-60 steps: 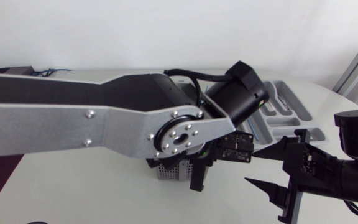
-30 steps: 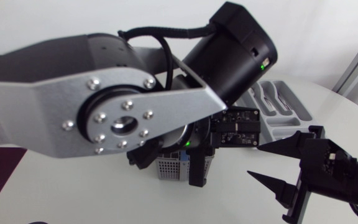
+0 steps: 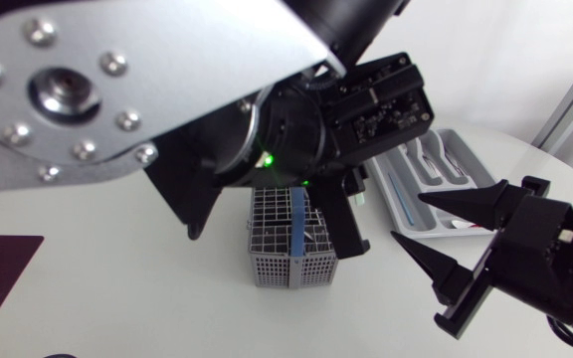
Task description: Unload the cutlery basket into the drawer organizer.
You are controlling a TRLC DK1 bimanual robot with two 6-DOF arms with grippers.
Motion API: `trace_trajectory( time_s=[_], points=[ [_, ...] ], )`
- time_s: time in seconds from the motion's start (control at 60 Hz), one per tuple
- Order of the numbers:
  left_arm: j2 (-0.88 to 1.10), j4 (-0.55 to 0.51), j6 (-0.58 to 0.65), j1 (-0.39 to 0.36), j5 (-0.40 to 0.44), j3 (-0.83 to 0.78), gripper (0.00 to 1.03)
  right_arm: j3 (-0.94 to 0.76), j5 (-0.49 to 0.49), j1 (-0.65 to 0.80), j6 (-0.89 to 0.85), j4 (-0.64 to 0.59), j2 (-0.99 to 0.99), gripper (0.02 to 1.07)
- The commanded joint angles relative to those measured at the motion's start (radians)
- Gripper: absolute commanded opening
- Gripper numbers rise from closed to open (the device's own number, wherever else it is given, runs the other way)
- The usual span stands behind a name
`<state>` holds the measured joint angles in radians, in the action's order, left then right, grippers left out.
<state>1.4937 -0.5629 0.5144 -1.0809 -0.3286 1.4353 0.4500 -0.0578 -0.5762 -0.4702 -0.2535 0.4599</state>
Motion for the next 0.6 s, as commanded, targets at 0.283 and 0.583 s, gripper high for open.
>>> trace_trajectory(
  time_s=[0.283, 0.583],
  points=[
    [0.03, 0.006, -0.264, 0.09, 0.197, 0.043, 0.16, -0.053, 0.243, -0.172, 0.033, 0.275, 0.141, 0.73],
    [0.039, -0.017, -0.341, 0.125, 0.313, 0.062, 0.16, -0.039, 0.375, -0.267, -0.016, 0.435, 0.289, 0.59]
  ],
)
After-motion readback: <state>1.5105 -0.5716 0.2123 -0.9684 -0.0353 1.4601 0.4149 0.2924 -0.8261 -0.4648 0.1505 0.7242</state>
